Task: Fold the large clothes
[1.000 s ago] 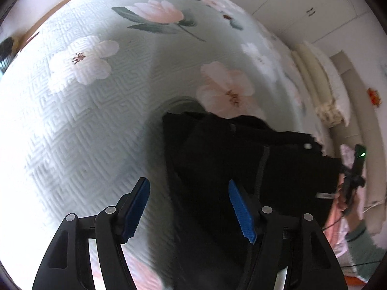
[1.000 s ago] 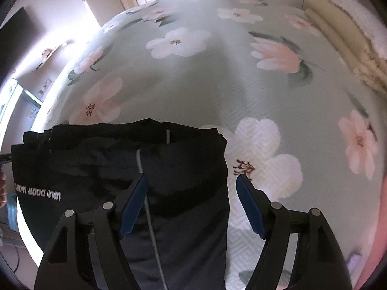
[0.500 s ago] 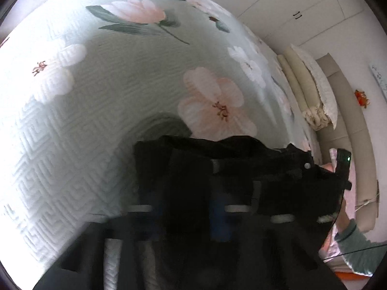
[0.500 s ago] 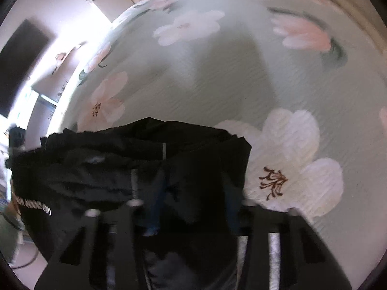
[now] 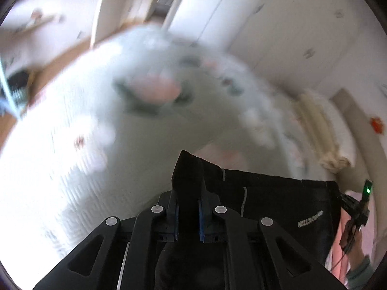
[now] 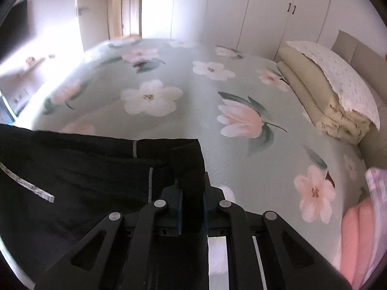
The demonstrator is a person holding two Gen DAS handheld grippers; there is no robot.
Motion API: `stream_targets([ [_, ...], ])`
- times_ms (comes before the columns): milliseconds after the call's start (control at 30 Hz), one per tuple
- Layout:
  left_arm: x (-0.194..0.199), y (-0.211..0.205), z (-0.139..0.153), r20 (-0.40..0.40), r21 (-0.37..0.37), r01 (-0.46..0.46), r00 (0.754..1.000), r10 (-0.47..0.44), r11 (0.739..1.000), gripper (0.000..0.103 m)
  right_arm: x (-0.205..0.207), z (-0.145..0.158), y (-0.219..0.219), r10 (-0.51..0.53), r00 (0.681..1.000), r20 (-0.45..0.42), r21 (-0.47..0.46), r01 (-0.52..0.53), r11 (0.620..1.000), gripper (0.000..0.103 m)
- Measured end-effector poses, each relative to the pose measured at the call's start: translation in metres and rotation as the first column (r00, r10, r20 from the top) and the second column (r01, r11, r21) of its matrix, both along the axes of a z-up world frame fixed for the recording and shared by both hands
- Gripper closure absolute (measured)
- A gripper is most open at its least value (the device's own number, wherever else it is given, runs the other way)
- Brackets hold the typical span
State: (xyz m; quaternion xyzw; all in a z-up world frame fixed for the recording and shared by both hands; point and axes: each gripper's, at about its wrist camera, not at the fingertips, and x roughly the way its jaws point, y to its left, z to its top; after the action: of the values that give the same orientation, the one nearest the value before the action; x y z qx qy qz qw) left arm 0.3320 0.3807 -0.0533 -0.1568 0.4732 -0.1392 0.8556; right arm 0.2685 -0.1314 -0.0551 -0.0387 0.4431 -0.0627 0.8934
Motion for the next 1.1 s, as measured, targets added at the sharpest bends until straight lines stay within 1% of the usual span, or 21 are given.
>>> stream_targets([
  [33, 0.011, -0.004, -0.026, -0.061, 0.045, -0.006, 0.998, 0.009, 0.999, 0.092, 0.01, -0.016, 0.001, -0.008, 0.999, -0.037, -0.006, 0.008, 1.0, 0.089],
  [67, 0.021, -0.007, -0.06, -0.141, 0.069, -0.01, 0.99, 0.02, 0.998, 0.091, 0.028, -0.048, 0.002, -0.014, 0.992, -0.123, 0.008, 0.015, 1.0, 0.089],
  [100, 0.025, -0.01, -0.09, -0.205, 0.075, -0.004, 0.979, 0.019, 0.997, 0.091, 0.042, -0.079, 0.005, -0.011, 0.98, -0.2, 0.026, 0.016, 1.0, 0.089],
  [133, 0.026, -0.011, -0.11, -0.24, 0.058, -0.007, 0.97, 0.021, 0.998, 0.089, 0.049, -0.105, 0.007, 0.001, 0.966, -0.259, 0.046, 0.011, 0.999, 0.09],
  [167, 0.026, -0.009, -0.118, -0.227, 0.039, -0.029, 0.973, 0.037, 0.999, 0.086, 0.052, -0.124, 0.011, 0.015, 0.952, -0.305, 0.053, 0.001, 0.999, 0.09],
  [200, 0.026, -0.007, -0.118, -0.215, 0.026, -0.042, 0.975, 0.046, 0.999, 0.085, 0.055, -0.14, 0.019, 0.022, 0.946, -0.323, 0.019, -0.017, 1.0, 0.089],
  [233, 0.027, -0.001, -0.119, -0.218, -0.003, -0.056, 0.974, 0.054, 0.998, 0.084, 0.055, -0.142, 0.024, 0.02, 0.949, -0.314, -0.011, -0.024, 1.0, 0.089],
  [300, 0.029, 0.005, -0.122, -0.225, -0.045, -0.064, 0.973, 0.052, 0.997, 0.084, 0.057, -0.141, 0.023, 0.016, 0.949, -0.315, -0.005, -0.019, 1.0, 0.089],
  [400, 0.03, 0.011, -0.121, -0.226, -0.073, -0.048, 0.974, 0.03, 0.996, 0.081, 0.06, -0.142, 0.01, 0.018, 0.947, -0.321, 0.074, 0.007, 0.997, 0.088],
  [467, 0.03, 0.022, -0.12, -0.246, -0.124, -0.056, 0.969, 0.024, 0.991, 0.078, 0.061, -0.14, -0.003, 0.01, 0.946, -0.323, 0.14, 0.038, 0.989, 0.086],
  [500, 0.029, 0.032, -0.114, -0.253, -0.152, -0.076, 0.967, 0.035, 0.985, 0.074, 0.061, -0.139, -0.015, 0.01, 0.947, -0.321, 0.216, 0.063, 0.974, 0.085],
  [533, 0.027, 0.039, -0.106, -0.245, -0.14, -0.091, 0.968, 0.055, 0.986, 0.059, 0.058, -0.136, -0.025, 0.007, 0.947, -0.322, 0.273, 0.086, 0.958, 0.083],
  [567, 0.018, 0.045, -0.094, -0.22, -0.128, -0.096, 0.973, 0.066, 0.987, 0.047, 0.055, -0.132, -0.035, 0.0, 0.948, -0.319, 0.323, 0.108, 0.94, 0.082],
  [600, 0.012, 0.052, -0.081, -0.19, -0.123, -0.092, 0.979, 0.068, 0.988, 0.045, 0.048, -0.123, -0.048, -0.017, 0.952, -0.305, 0.383, 0.139, 0.913, 0.074],
  [633, 0.006, 0.058, -0.069, -0.169, -0.106, -0.091, 0.983, 0.073, 0.99, 0.045, 0.039, -0.113, -0.057, -0.042, 0.957, -0.288, 0.408, 0.162, 0.898, 0.055],
  [700, -0.005, 0.067, -0.05, -0.141, -0.033, -0.109, 0.985, 0.103, 0.993, 0.047, 0.016, -0.087, -0.072, -0.09, 0.967, -0.239, 0.41, 0.185, 0.893, 0.043],
  [733, -0.015, 0.069, -0.034, -0.106, 0.017, -0.114, 0.988, 0.115, 0.993, 0.047, 0.003, -0.072, -0.075, -0.095, 0.973, -0.212, 0.412, 0.177, 0.894, 0.042],
  [833, -0.043, 0.058, 0.001, -0.051, 0.023, -0.069, 0.996, 0.07, 0.997, 0.047, -0.031, -0.035, -0.063, -0.072, 0.984, -0.163, 0.393, 0.132, 0.91, 0.042],
  [900, -0.063, 0.041, 0.019, -0.016, 0.008, -0.014, 1.0, 0.014, 1.0, 0.047, -0.048, -0.014, -0.039, -0.016, 0.99, -0.142, 0.391, 0.07, 0.917, 0.042],
  [1000, -0.106, -0.026, 0.036, 0.009, -0.01, 0.134, 0.991, -0.134, 0.991, 0.047, -0.068, 0.007, 0.026, 0.108, 0.986, -0.124, 0.314, -0.064, 0.947, 0.042],
  [1100, -0.141, -0.084, 0.031, 0.016, 0.031, 0.224, 0.974, -0.225, 0.974, 0.047, -0.083, -0.002, 0.087, 0.218, 0.966, -0.138, 0.27, -0.175, 0.947, 0.043],
])
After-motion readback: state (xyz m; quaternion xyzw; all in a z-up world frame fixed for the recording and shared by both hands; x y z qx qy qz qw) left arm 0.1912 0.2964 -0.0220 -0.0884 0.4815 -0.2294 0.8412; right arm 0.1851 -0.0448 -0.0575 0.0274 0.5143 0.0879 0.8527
